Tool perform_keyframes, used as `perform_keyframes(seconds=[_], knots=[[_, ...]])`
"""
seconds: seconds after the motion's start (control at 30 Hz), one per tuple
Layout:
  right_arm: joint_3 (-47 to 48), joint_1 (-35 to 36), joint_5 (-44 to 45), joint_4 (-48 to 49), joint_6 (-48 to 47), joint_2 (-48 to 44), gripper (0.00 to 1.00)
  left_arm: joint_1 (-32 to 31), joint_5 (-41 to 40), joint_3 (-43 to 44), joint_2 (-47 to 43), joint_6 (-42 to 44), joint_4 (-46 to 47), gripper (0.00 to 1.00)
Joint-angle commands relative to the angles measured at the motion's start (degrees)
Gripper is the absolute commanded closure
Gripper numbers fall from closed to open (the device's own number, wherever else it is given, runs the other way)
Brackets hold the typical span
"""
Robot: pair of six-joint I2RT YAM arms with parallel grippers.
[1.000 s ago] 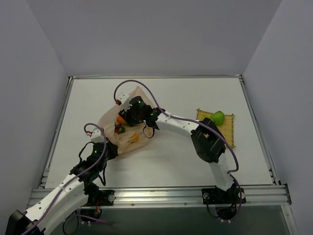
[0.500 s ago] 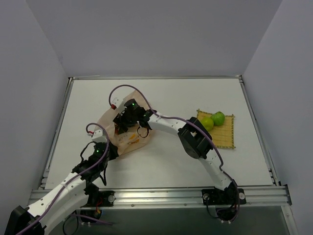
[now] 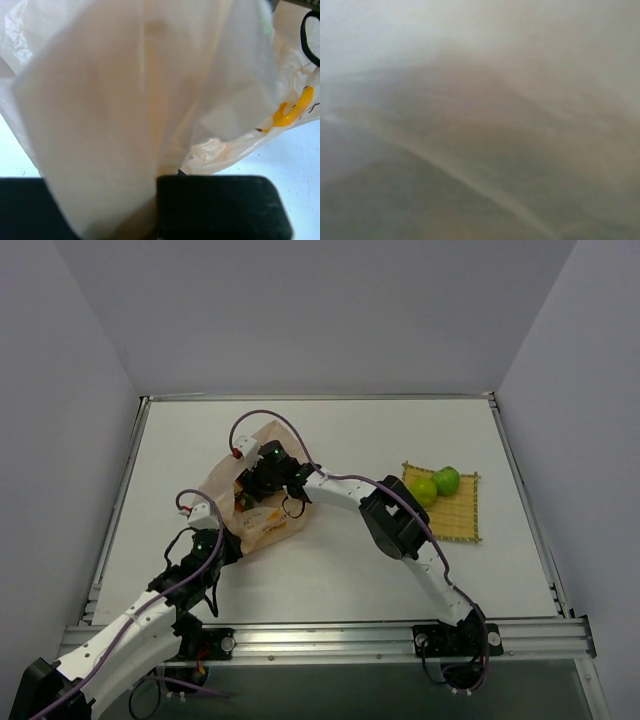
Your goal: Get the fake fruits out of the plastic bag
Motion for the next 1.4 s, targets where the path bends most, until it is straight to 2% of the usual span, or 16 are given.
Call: perform_keyframes(seconds=[0.0,0.03,0.1,0.23,0.4,0.67,0.8,0.97,1.03,1.07,1.13,1.17,1.2,1.27,1.3,1.37], knots=[[-4.10,-0.17,-1.02,8.41,2.74,-8.80,0.58,-0.06,-1.58,2.48,-1.08,0.96,0.65,0.98],[-7.43,-0.17,-0.67,10.02,4.40,-10.48,0.67,0.02,-1.93,2.39,-1.43,1.05,0.56,0.98],[-10.17,-0.17,-0.76,13.45,6.26,-13.21,0.69,-0.06,-2.20,2.39,-2.40,1.31,0.39,0.98],[-13.17,0.35,-0.15,11.88,9.51,-18.57,0.69,-0.06,-3.17,3.27,-3.45,1.67,-0.32,0.98],[-18.79,2.99,7.85,10.65,13.20,-23.84,0.69,-0.06,-3.52,5.55,-5.65,1.84,-1.02,0.97],[-23.28,7.03,11.73,6.95,18.22,-32.72,0.69,-0.06,-5.28,7.85,-4.34,2.72,0.64,0.98],[-29.77,7.13,8.74,15.47,18.48,-41.84,0.71,0.02,-5.63,7.40,-3.28,3.77,1.35,0.98],[-42.50,5.98,11.89,27.13,19.80,-53.98,0.70,-0.06,-6.07,6.70,-3.02,5.88,2.14,0.98],[-47.78,5.19,18.81,29.89,19.62,-61.62,0.69,0.03,-5.72,6.35,-2.75,6.06,2.49,0.98],[-52.76,4.67,28.07,30.42,20.67,-66.70,0.69,0.03,-4.84,5.91,-2.58,6.06,2.67,0.98],[-58.15,2.47,40.14,29.55,23.47,-71.91,0.69,-0.06,-3.79,5.99,-2.40,5.89,2.67,0.97],[-62.79,1.51,53.34,24.67,29.15,-74.46,0.69,-0.06,-2.82,6.08,-2.31,5.89,2.59,0.98],[-64.75,0.28,59.13,20.36,33.38,-79.88,0.69,-0.06,-2.55,6.17,-2.31,5.80,4.32,0.98],[-70.88,-5.68,65.14,9.66,40.95,-85.62,0.69,-0.06,-2.11,6.26,-2.49,5.62,4.52,0.98],[-73.09,-8.14,65.60,7.24,45.42,-91.47,0.70,-0.06,-1.68,6.17,-2.66,5.45,4.61,0.98],[-76.79,-15.44,64.20,2.84,47.83,-96.78,0.70,-0.06,-1.32,6.00,-3.02,5.36,4.43,0.98]])
